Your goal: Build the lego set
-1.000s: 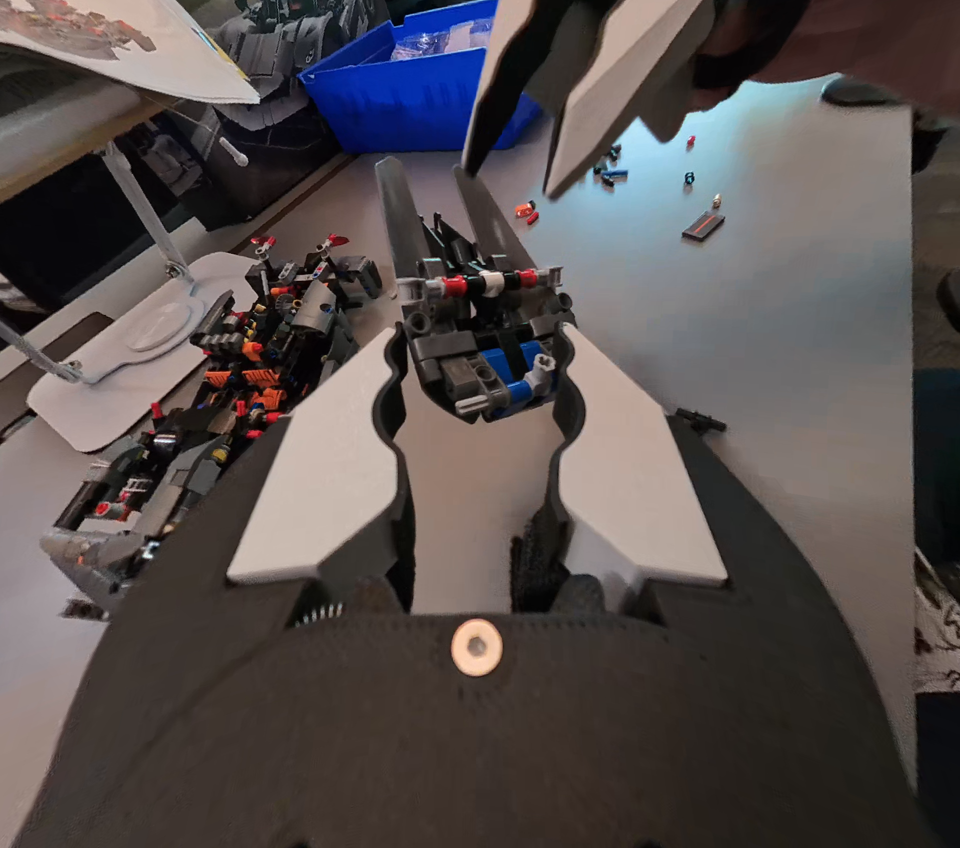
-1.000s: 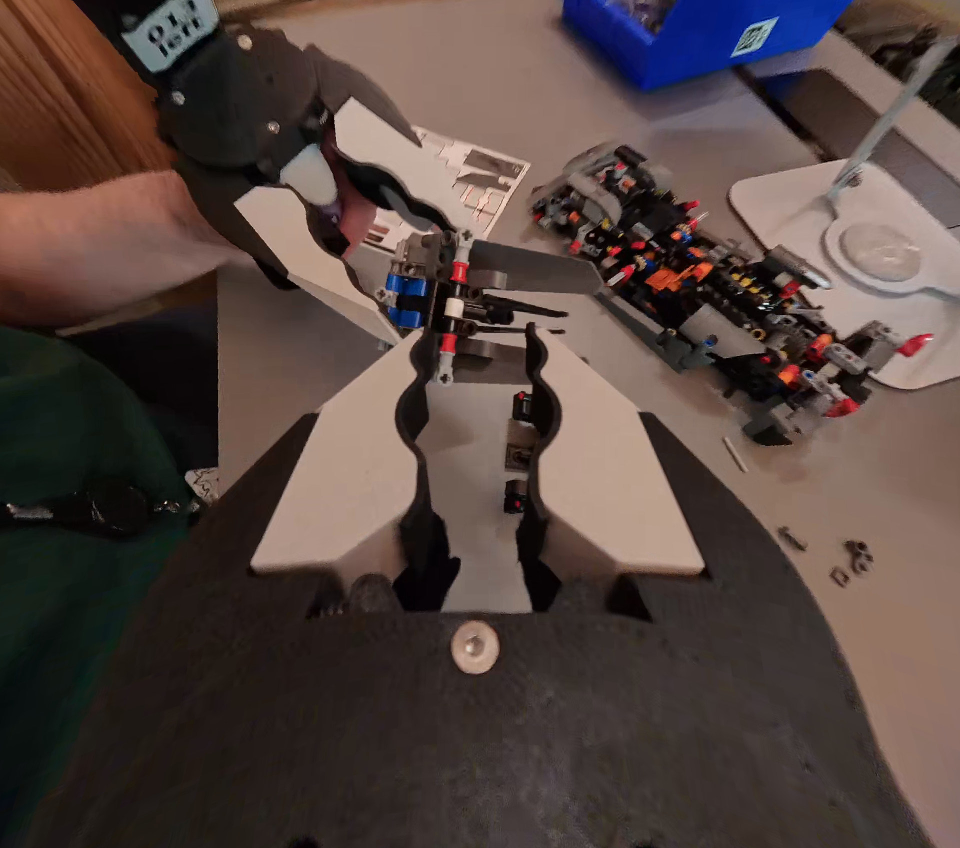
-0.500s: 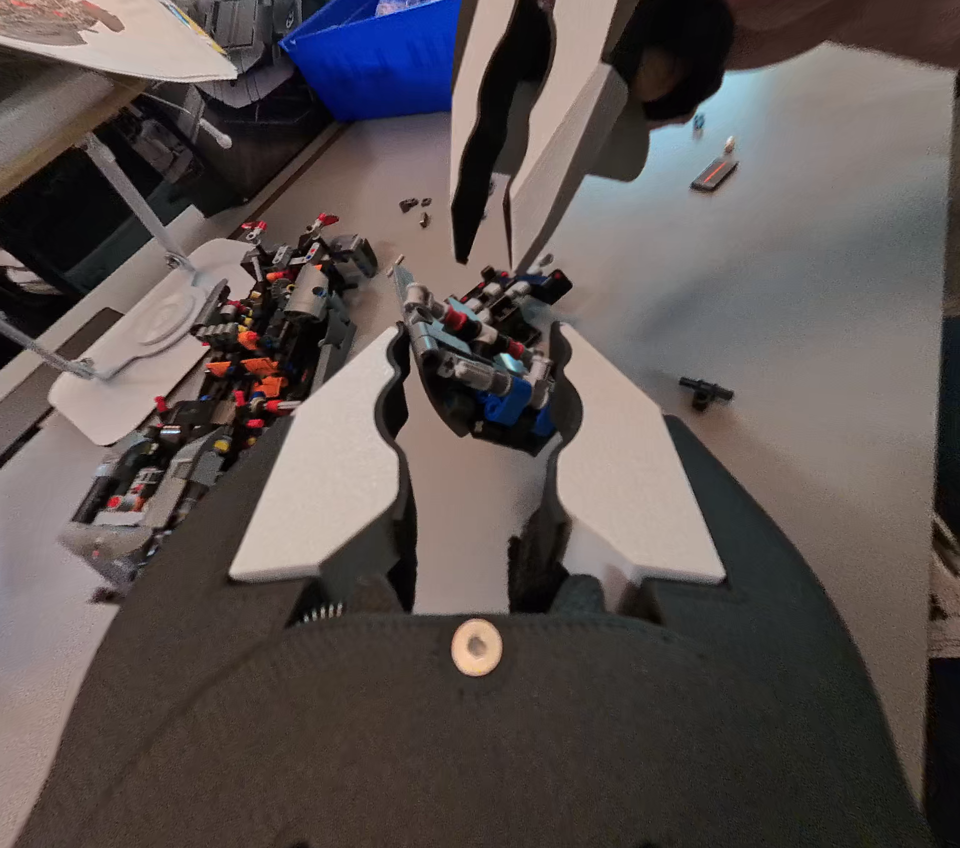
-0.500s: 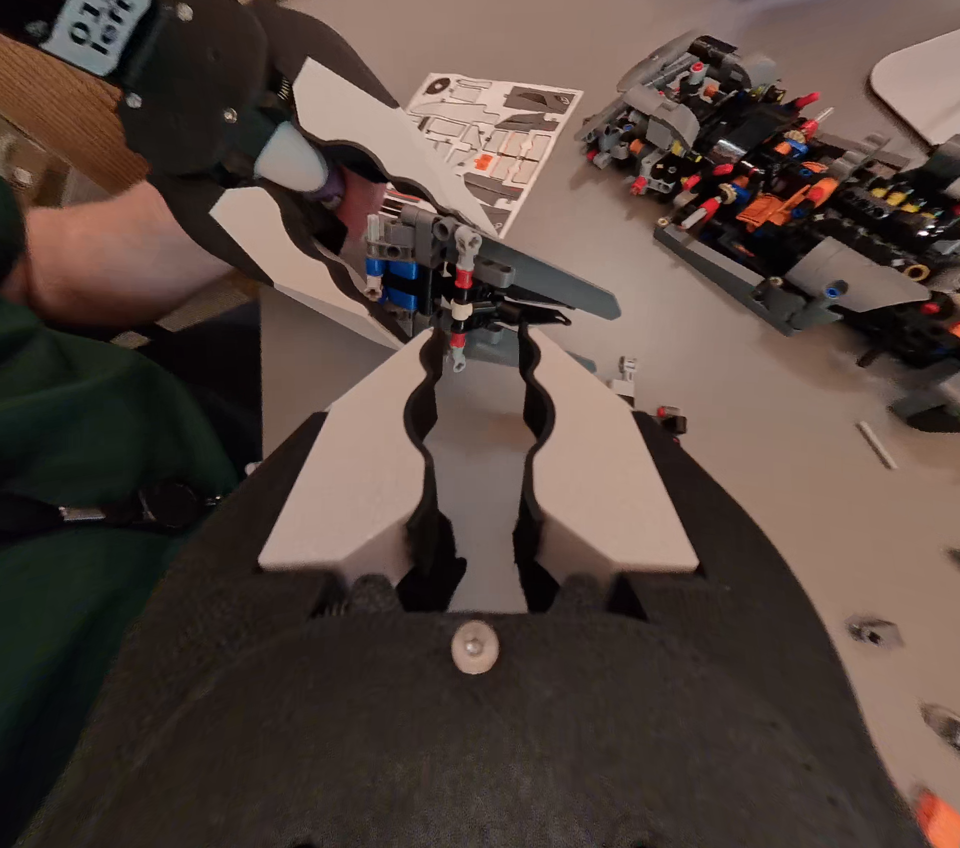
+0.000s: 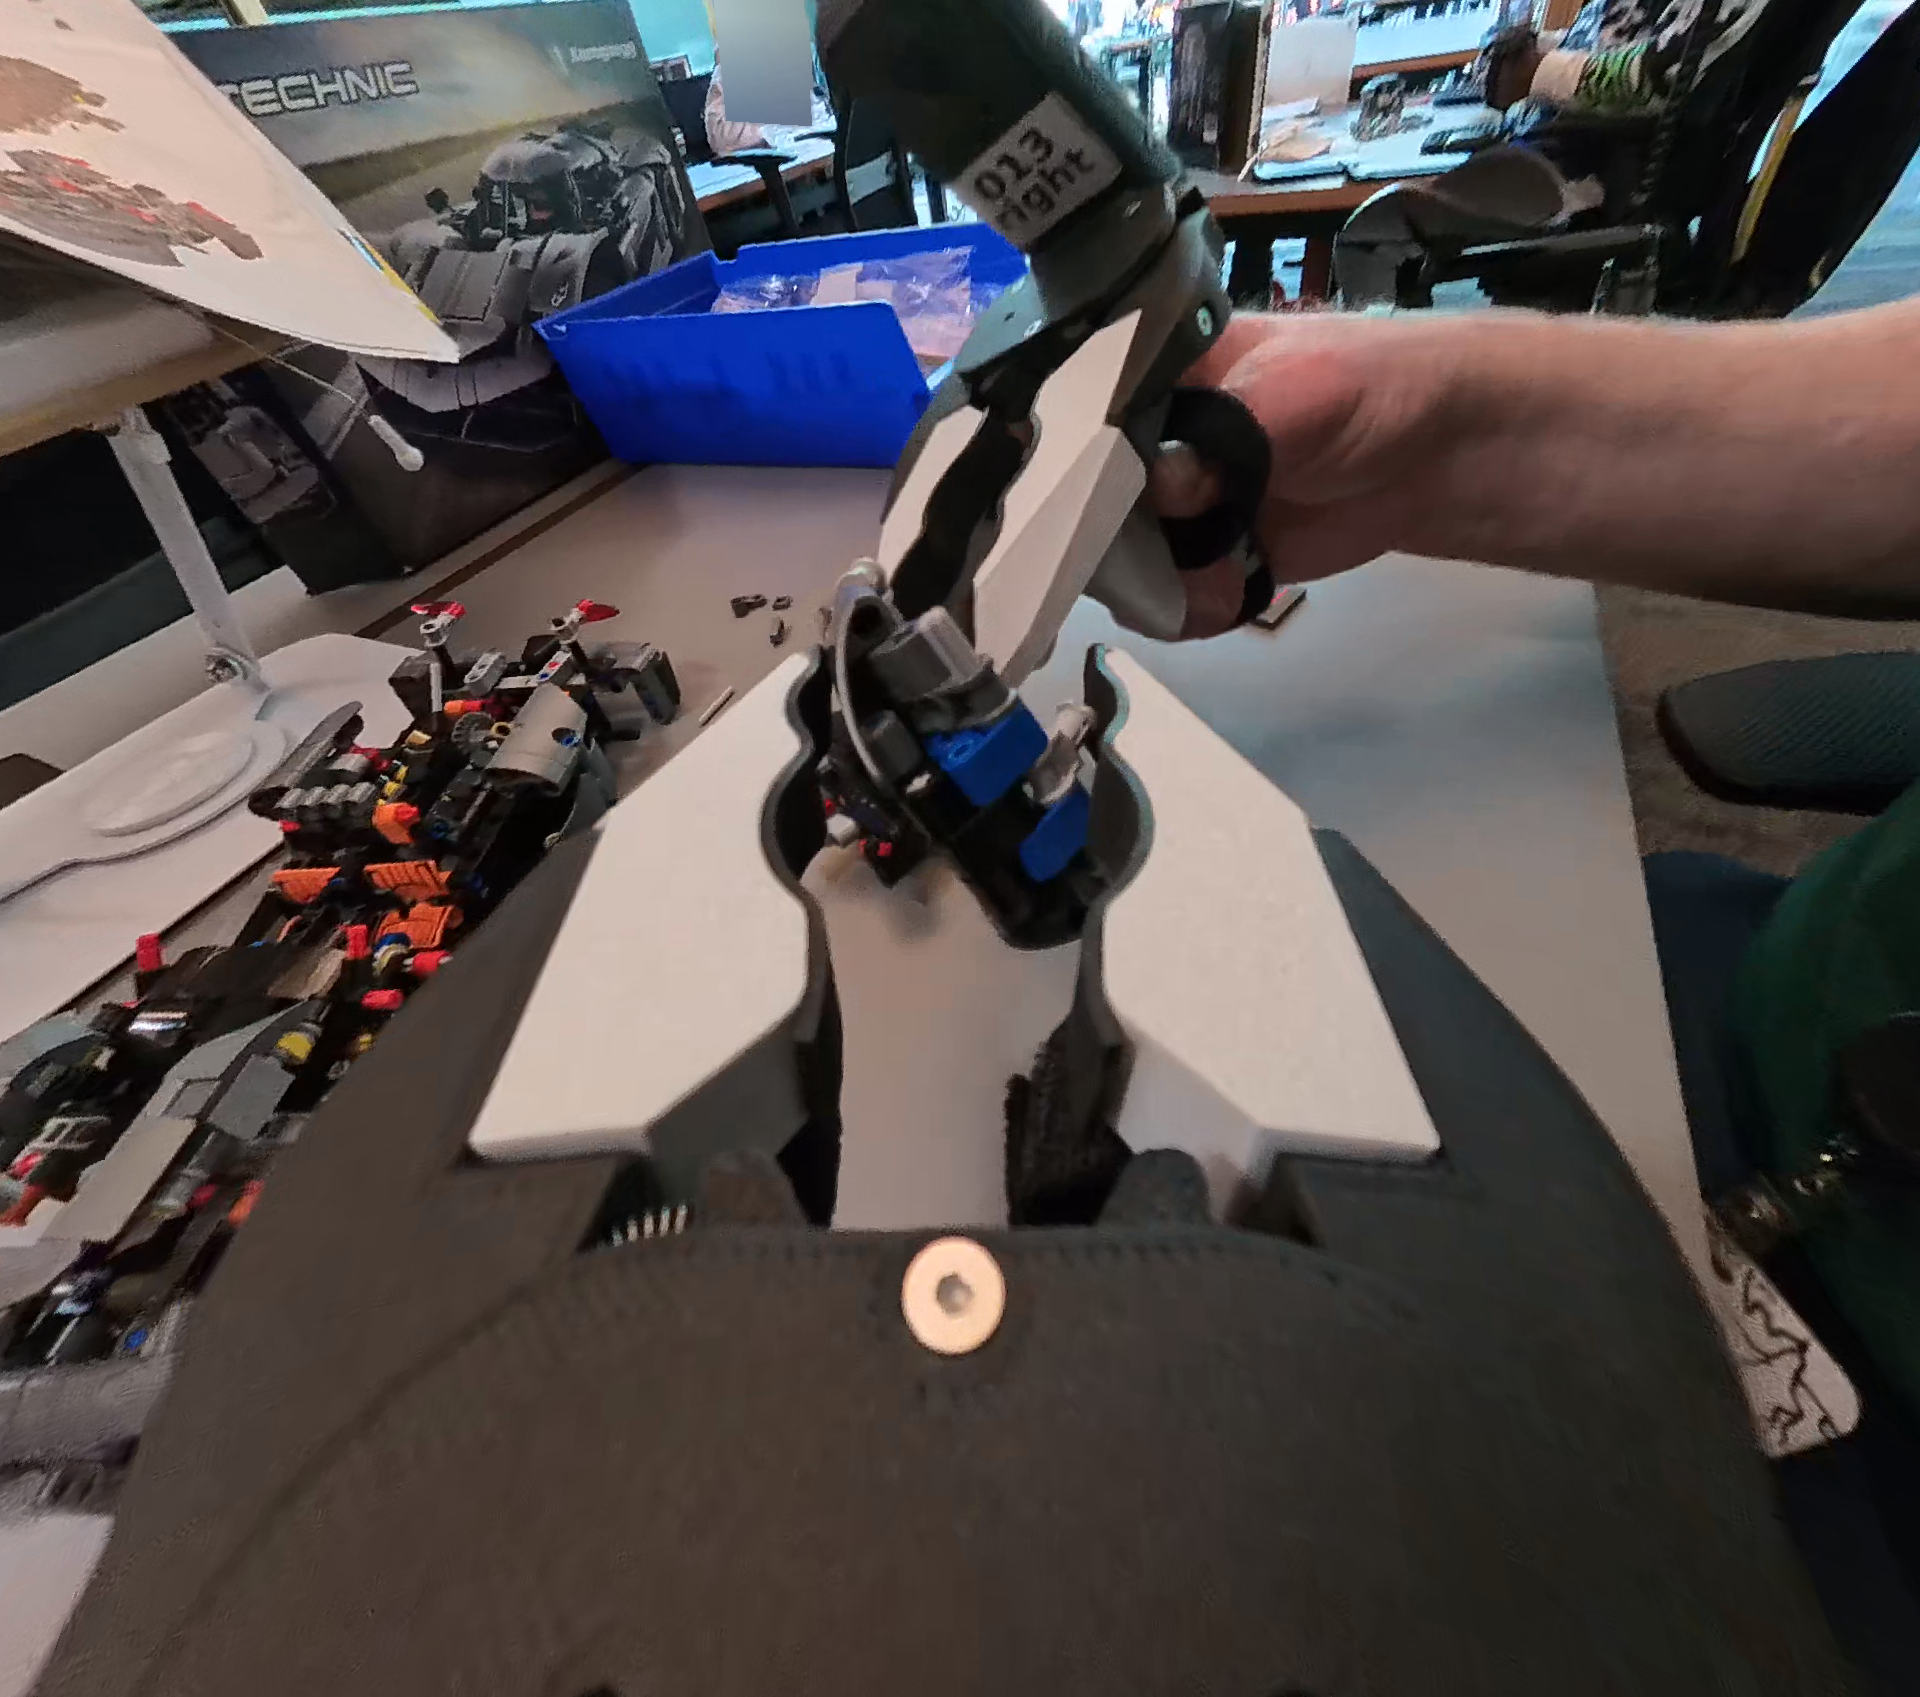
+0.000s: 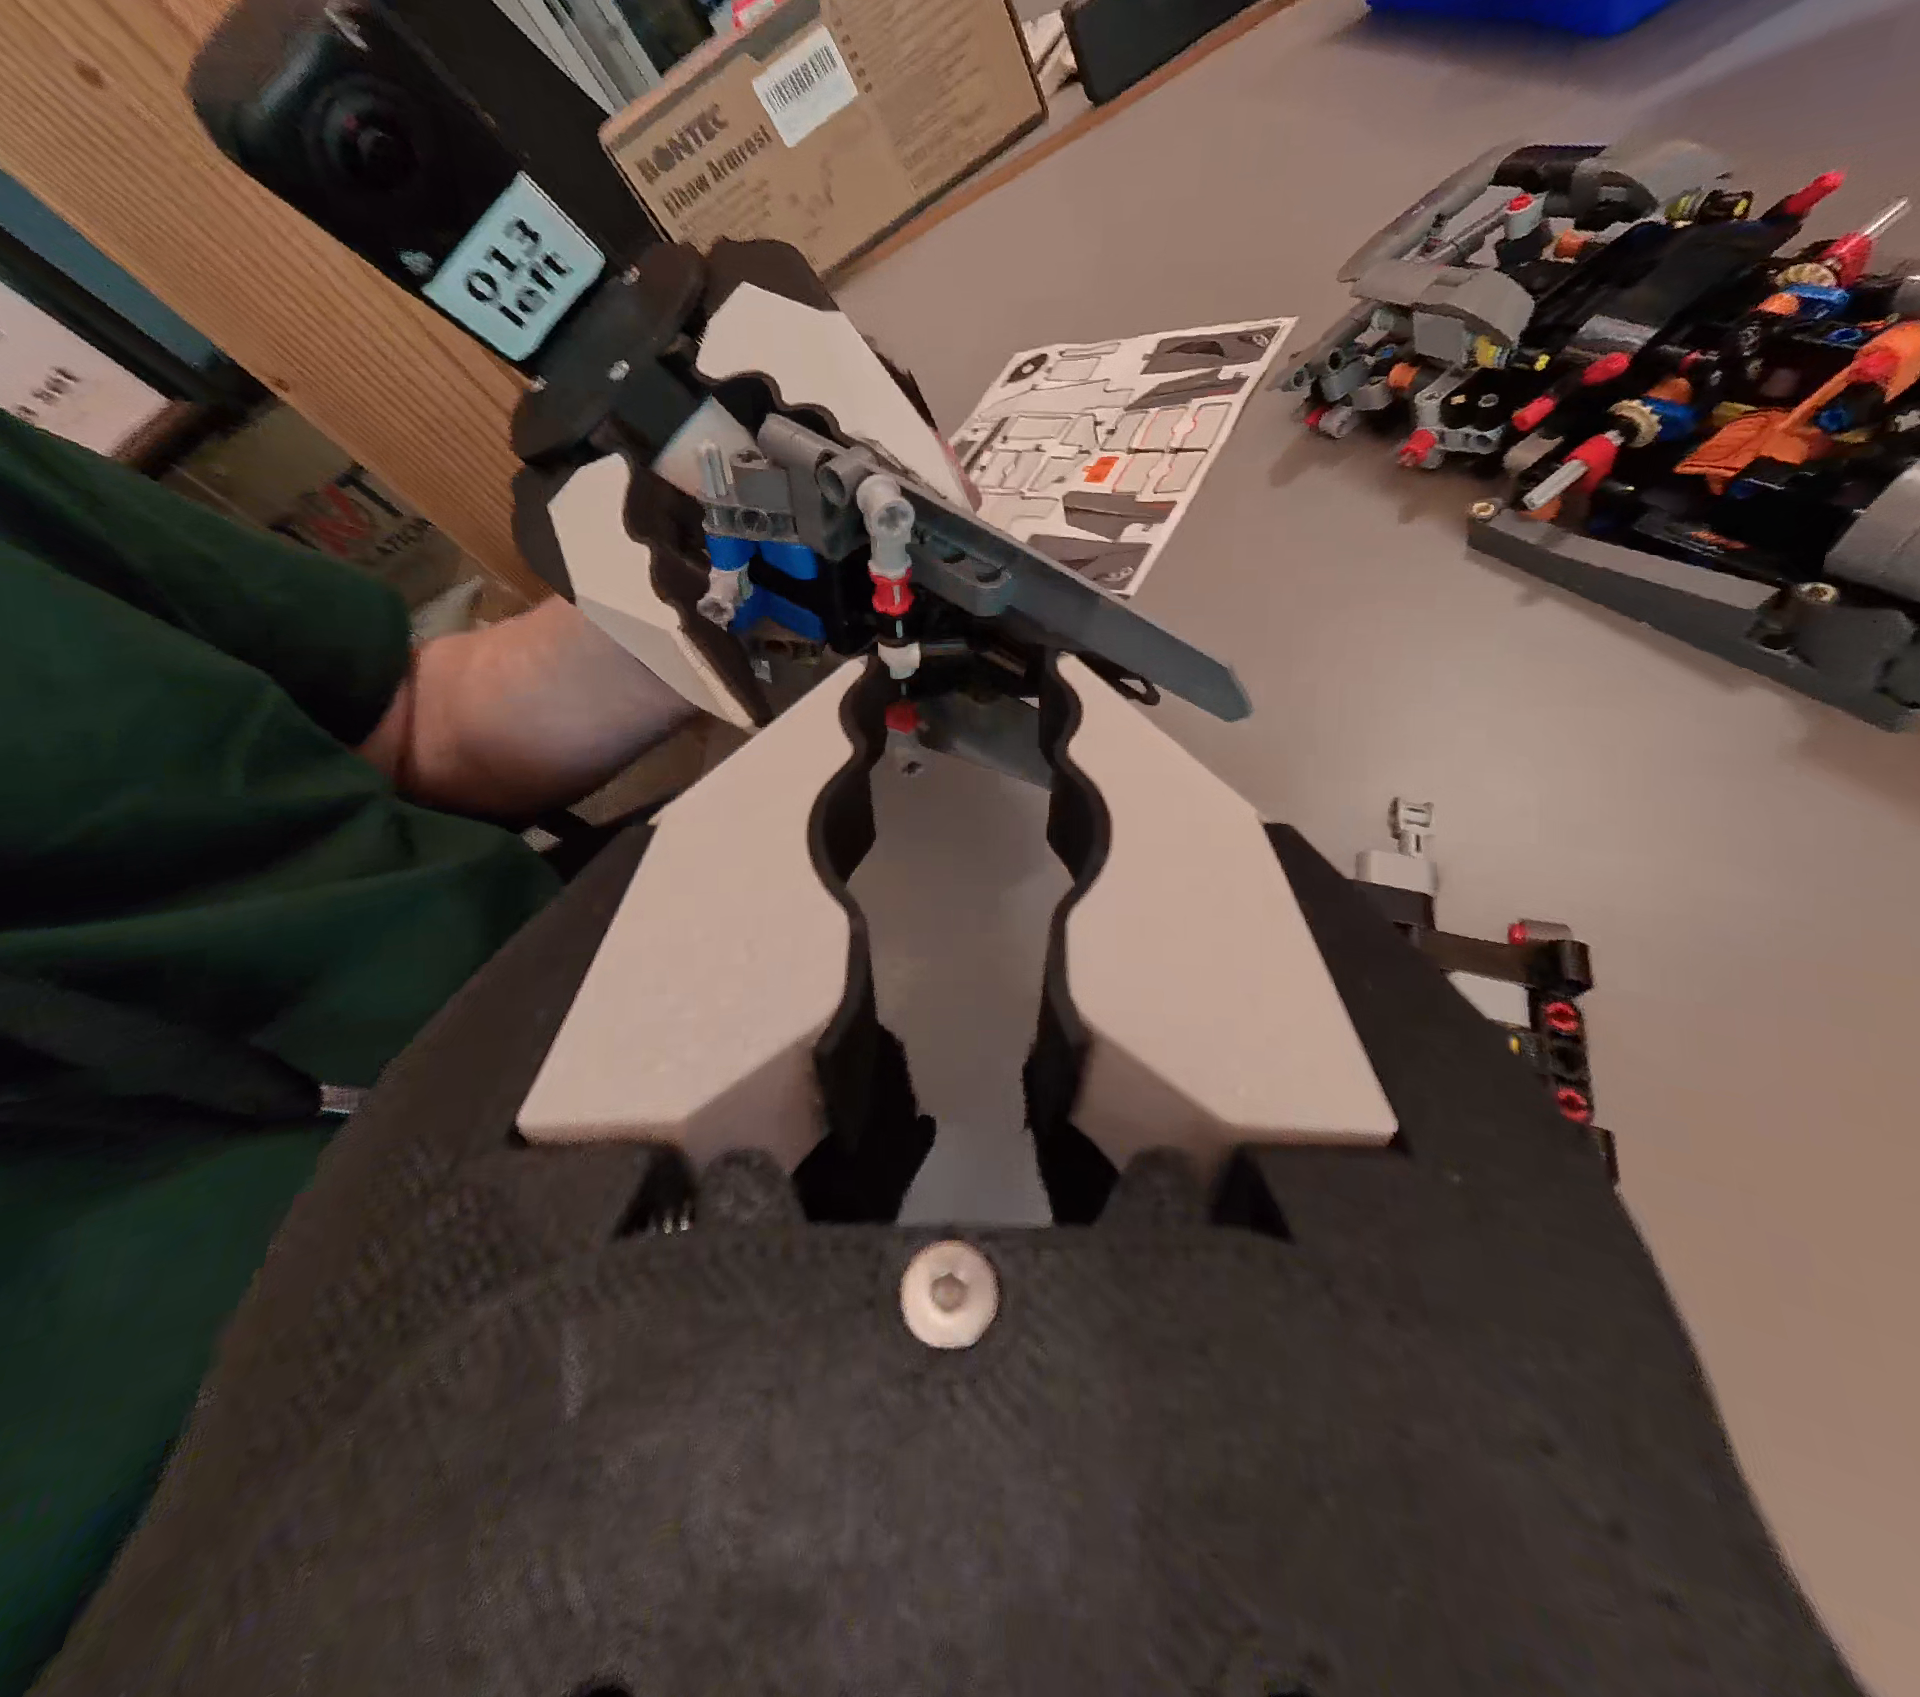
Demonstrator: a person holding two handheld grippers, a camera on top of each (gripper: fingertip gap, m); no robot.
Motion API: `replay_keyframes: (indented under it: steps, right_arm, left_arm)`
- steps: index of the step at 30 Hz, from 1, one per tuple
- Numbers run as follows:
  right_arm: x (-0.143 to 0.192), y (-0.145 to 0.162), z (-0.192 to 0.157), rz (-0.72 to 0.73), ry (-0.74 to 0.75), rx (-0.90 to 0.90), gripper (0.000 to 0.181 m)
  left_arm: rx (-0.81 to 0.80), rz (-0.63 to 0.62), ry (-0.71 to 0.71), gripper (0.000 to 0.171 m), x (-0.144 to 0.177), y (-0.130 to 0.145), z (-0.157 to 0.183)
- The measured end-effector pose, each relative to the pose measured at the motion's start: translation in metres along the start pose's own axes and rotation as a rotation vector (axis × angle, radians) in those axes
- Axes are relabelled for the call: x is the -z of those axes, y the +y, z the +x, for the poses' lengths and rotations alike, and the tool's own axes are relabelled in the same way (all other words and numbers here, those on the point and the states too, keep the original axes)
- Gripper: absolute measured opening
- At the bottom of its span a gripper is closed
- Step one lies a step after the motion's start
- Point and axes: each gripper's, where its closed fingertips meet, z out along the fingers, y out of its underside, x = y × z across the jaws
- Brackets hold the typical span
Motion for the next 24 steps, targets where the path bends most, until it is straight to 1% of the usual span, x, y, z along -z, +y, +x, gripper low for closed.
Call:
replay_keyframes:
  steps: [3, 6, 9, 12, 17, 21, 24]
  right_arm:
    - [0.002, -0.004, -0.001, 0.048, -0.028, -0.019, 0.024]
    - [0.001, -0.010, -0.007, 0.099, -0.078, -0.046, 0.026]
    - [0.005, -0.015, -0.007, 0.137, -0.103, -0.049, 0.014]
    - [0.011, -0.019, -0.008, 0.165, -0.125, -0.051, 0.007]
    - [0.017, -0.021, -0.010, 0.180, -0.130, -0.021, 0.005]
    - [0.021, -0.021, -0.011, 0.172, -0.086, 0.044, 0.004]
    - [0.021, -0.024, -0.010, 0.153, -0.003, 0.122, 0.004]
  left_arm:
    - [0.050, 0.056, 0.011, 0.045, 0.002, -0.006, -0.002]
    - [0.097, 0.117, 0.034, 0.045, 0.005, -0.014, -0.003]
    - [0.148, 0.182, 0.061, 0.044, 0.007, -0.021, -0.003]
    - [0.149, 0.207, 0.058, 0.043, 0.007, -0.025, -0.004]
    - [0.145, 0.204, 0.045, 0.041, 0.005, -0.024, -0.005]
    - [0.163, 0.212, 0.047, 0.040, 0.002, -0.024, -0.006]
    - [0.185, 0.218, 0.044, 0.039, 0.002, -0.024, -0.009]
